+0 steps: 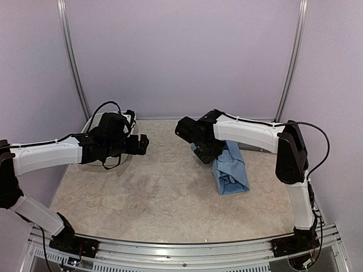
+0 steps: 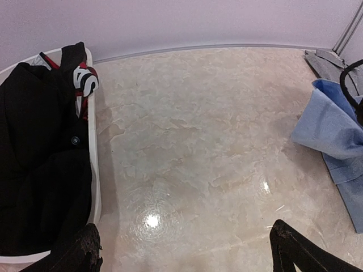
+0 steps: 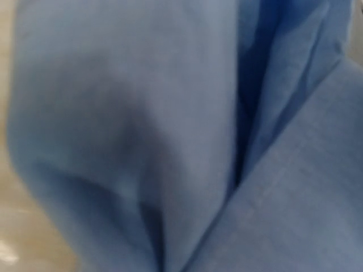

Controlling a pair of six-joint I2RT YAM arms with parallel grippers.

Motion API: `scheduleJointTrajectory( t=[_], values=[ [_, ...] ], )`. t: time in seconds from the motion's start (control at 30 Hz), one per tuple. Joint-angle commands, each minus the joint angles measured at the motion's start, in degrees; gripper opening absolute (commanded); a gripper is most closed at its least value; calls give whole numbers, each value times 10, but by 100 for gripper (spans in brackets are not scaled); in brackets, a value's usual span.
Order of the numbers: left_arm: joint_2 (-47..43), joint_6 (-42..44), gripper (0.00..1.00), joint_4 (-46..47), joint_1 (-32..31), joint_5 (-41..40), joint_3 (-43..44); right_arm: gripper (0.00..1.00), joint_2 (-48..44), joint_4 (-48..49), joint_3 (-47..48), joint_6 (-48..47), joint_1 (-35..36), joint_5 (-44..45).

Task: Fold and stack the long sleeve shirts
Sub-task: Turn over the square-folded shirt at the center of the board.

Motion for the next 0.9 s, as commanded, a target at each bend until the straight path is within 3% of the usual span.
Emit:
scheduleJointTrajectory(
  t=[0.0, 0.3, 0.47, 0.87],
  values=[
    [2, 11, 99, -6, 7, -12, 8, 0, 48, -83, 95, 33, 44, 41],
    [8, 14, 99, -9, 10, -10, 7, 15, 139, -119, 197, 46, 77, -4],
    [12, 15, 99, -9, 11, -14, 8, 28, 144, -108, 208, 50, 87, -30],
    [14, 18, 99, -14, 19, -21, 10, 47, 158, -83, 235, 51, 122, -84]
  ],
)
